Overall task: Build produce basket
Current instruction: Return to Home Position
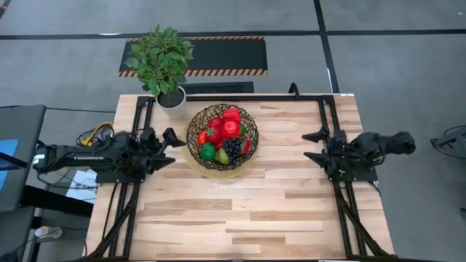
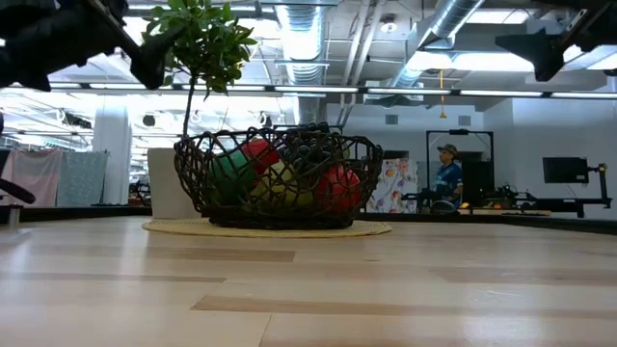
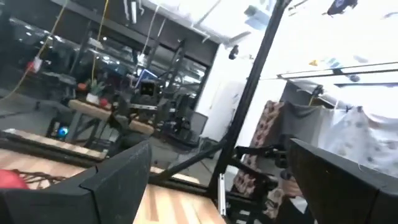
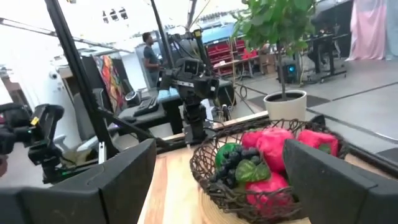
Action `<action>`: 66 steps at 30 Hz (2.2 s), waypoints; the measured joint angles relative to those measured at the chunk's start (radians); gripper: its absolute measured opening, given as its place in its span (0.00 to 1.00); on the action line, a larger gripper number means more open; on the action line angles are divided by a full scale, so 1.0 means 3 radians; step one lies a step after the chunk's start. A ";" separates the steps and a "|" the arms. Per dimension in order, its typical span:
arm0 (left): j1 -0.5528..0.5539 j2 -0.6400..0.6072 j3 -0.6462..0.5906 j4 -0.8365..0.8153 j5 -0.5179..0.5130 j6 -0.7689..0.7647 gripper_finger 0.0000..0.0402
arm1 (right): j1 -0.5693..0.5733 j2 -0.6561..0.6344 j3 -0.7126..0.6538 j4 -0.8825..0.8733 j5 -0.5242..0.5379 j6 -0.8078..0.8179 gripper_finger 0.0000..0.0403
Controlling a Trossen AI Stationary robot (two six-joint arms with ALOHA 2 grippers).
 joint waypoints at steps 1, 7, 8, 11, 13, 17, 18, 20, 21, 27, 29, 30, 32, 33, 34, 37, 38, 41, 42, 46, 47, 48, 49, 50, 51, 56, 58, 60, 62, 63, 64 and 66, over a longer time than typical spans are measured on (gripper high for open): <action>0.0073 -0.0049 0.0008 -0.0058 0.0053 -0.0027 0.90 | -0.0029 0.0000 0.0056 -0.0071 -0.0030 -0.0022 0.91; 0.0415 -0.0381 0.0038 -0.0723 -0.0006 -0.0067 0.90 | -0.0146 0.0001 0.0216 -0.0344 -0.0044 -0.0062 0.91; 0.0437 -0.0427 0.0038 -0.0877 -0.0058 -0.0045 0.90 | -0.0155 0.0001 0.0216 -0.0374 -0.0044 -0.0061 0.91; 0.0448 -0.0532 0.0012 -0.1198 -0.0254 0.0071 0.90 | -0.0180 0.0001 0.0187 -0.0459 -0.0044 -0.0049 0.91; 0.0433 -0.0585 0.0009 -0.1286 -0.0347 0.0159 0.90 | -0.0203 0.0001 0.0160 -0.0479 -0.0058 -0.0048 0.91; 0.0403 -0.0619 0.0009 -0.1371 -0.0457 0.0323 0.90 | -0.0221 0.0001 0.0015 -0.0404 -0.0115 -0.0052 0.91; 0.0400 -0.0619 0.0009 -0.1415 -0.0474 0.0334 0.90 | -0.0226 0.0003 -0.0027 -0.0383 -0.0119 -0.0061 0.91; 0.0411 -0.0619 0.0009 -0.1465 -0.0496 0.0323 0.90 | -0.0265 0.0003 -0.0051 -0.0343 -0.0121 -0.0061 0.91; 0.0421 -0.0620 0.0009 -0.1490 -0.0496 0.0319 0.90 | -0.0284 0.0001 -0.0050 -0.0333 -0.0121 -0.0062 0.91; 0.0419 -0.0619 0.0009 -0.1859 -0.0620 0.0393 0.90 | -0.0373 0.0001 -0.0051 -0.0396 -0.0141 -0.0102 0.91; 0.0428 -0.0620 0.0009 -0.1943 -0.0779 0.0391 0.90 | -0.0376 0.0001 -0.0051 -0.0424 -0.0142 -0.0124 0.91; 0.0442 -0.0620 0.0009 -0.1984 -0.0845 0.0388 0.90 | -0.0376 0.0001 -0.0051 -0.0432 -0.0142 -0.0124 0.91; 0.0479 -0.0620 0.0009 -0.2020 -0.0898 0.0322 0.90 | -0.0376 0.0001 -0.0053 -0.0467 -0.0143 -0.0121 0.91; 0.0501 -0.0620 0.0010 -0.2011 -0.0872 0.0285 0.90 | -0.0376 0.0001 -0.0065 -0.0462 -0.0150 -0.0112 0.91; 0.0519 -0.0620 0.0025 -0.2023 -0.0798 0.0285 0.90 | -0.0376 0.0001 -0.0077 -0.0459 -0.0153 -0.0115 0.91; 0.0565 -0.0662 0.0117 -0.2064 -0.0622 0.0356 0.90 | -0.0376 0.0001 -0.0149 -0.0452 -0.0161 -0.0126 0.91; 0.0571 -0.0688 0.0129 -0.2079 -0.0638 0.0393 0.90 | -0.0376 0.0001 -0.0191 -0.0437 -0.0161 -0.0126 0.91; 0.0569 -0.0777 0.0116 -0.2322 -0.0879 0.0463 0.90 | -0.0376 0.0004 -0.0322 -0.0391 -0.0161 -0.0125 0.91; 0.0569 -0.0817 0.0115 -0.2456 -0.0962 0.0453 0.90 | -0.0376 0.0003 -0.0354 -0.0336 -0.0162 -0.0126 0.91; 0.0571 -0.1111 0.0111 -0.2906 -0.0890 0.0314 0.90 | -0.0376 0.0003 -0.0488 -0.0196 -0.0160 -0.0152 0.91; 0.0570 -0.1209 0.0111 -0.2998 -0.0779 0.0285 0.90 | -0.0376 0.0003 -0.0512 -0.0164 -0.0157 -0.0155 0.91; 0.0564 -0.1335 0.0111 -0.3091 -0.0692 0.0243 0.90 | -0.0376 0.0003 -0.0523 -0.0134 -0.0152 -0.0159 0.91; 0.0556 -0.1470 0.0111 -0.3163 -0.0659 0.0205 0.90 | -0.0376 0.0002 -0.0526 -0.0122 -0.0149 -0.0161 0.91; 0.0541 -0.1610 0.0111 -0.3216 -0.0679 0.0186 0.90 | -0.0376 0.0001 -0.0526 -0.0121 -0.0148 -0.0164 0.91; 0.0517 -0.1687 0.0113 -0.3232 -0.0762 0.0201 0.90 | -0.0376 0.0003 -0.0526 -0.0124 -0.0148 -0.0177 0.91; 0.0325 -0.1622 0.0104 -0.3223 -0.1106 0.0437 0.90 | -0.0361 0.0003 -0.0527 -0.0154 -0.0144 -0.0190 0.91; 0.0247 -0.1638 0.0042 -0.3286 -0.1101 0.0441 0.90 | -0.0358 0.0002 -0.0550 -0.0173 -0.0143 -0.0190 0.91; 0.0186 -0.1642 0.0036 -0.3259 -0.1108 0.0508 0.90 | -0.0360 0.0016 -0.0565 -0.0133 -0.0146 -0.0197 0.91; 0.0144 -0.1632 0.0036 -0.3262 -0.1111 0.0606 0.90 | -0.0362 0.0041 -0.0566 -0.0136 -0.0141 -0.0195 0.91; 0.0135 -0.1641 0.0036 -0.3261 -0.1123 0.0642 0.90 | -0.0364 0.0039 -0.0566 -0.0137 -0.0141 -0.0196 0.91; 0.0127 -0.1643 0.0036 -0.3262 -0.1145 0.0655 0.90 | -0.0367 0.0034 -0.0566 -0.0136 -0.0139 -0.0184 0.91; 0.0124 -0.1638 0.0036 -0.3272 -0.1171 0.0584 0.90 | -0.0366 0.0038 -0.0566 -0.0139 -0.0137 -0.0120 0.91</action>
